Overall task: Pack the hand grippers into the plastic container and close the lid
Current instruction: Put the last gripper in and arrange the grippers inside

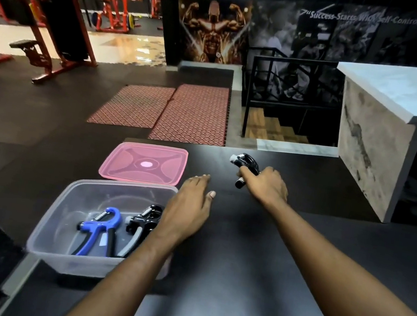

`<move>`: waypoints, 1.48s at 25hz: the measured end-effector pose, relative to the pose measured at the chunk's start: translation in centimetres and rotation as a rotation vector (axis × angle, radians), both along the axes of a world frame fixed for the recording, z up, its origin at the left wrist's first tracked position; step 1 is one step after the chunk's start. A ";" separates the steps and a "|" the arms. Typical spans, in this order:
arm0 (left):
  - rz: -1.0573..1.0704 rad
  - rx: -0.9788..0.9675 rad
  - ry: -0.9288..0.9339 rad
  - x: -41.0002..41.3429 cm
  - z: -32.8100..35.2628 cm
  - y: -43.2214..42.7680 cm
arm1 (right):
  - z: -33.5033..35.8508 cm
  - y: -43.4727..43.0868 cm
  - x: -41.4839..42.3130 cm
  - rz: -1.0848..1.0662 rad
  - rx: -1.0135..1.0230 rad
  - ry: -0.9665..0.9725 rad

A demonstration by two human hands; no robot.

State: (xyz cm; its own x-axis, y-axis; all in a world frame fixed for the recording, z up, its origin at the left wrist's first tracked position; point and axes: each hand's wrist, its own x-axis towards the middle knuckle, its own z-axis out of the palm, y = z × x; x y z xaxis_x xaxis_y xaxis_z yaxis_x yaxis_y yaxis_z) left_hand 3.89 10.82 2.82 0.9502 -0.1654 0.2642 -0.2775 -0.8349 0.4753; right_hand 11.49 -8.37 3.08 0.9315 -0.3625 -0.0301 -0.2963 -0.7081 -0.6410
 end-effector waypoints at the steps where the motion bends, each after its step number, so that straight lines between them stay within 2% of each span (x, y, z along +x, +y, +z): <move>1: 0.011 -0.014 -0.020 -0.5 0.6 1.6 | 0.6 1.5 -0.4 0.003 0.001 -0.020; 6: 0.056 -0.011 -0.058 -2.6 1.8 10.6 | 2.7 9.6 -2.4 0.023 0.011 -0.068; 12: 0.252 -0.010 -0.111 -3.8 1.7 22.1 | 4.2 18.5 -4.8 0.075 -0.022 -0.120; 16: 0.289 -0.015 0.044 -4.5 -0.2 26.6 | 4.8 23.0 -6.3 0.091 -0.042 -0.161; 18: 0.267 -0.109 0.126 -5.0 -0.9 27.4 | 4.9 24.9 -7.2 0.139 -0.053 -0.162; 22: 0.264 -0.350 0.143 -5.5 -1.2 27.2 | 4.2 27.5 -9.2 0.273 -0.134 -0.046; 25: 0.299 -0.459 0.184 -5.3 -1.8 27.4 | 3.2 29.0 -10.0 0.349 -0.224 0.014; 28: 0.314 -0.518 0.198 -5.0 -2.5 27.7 | 2.7 30.2 -10.9 0.344 -0.252 0.033; 34: 0.321 -0.586 0.182 -4.9 -2.7 27.6 | 1.3 30.6 -12.6 0.452 -0.403 0.276; 37: 0.317 -0.605 0.180 -4.8 -2.9 27.7 | 0.7 31.7 -11.7 0.450 -0.418 0.308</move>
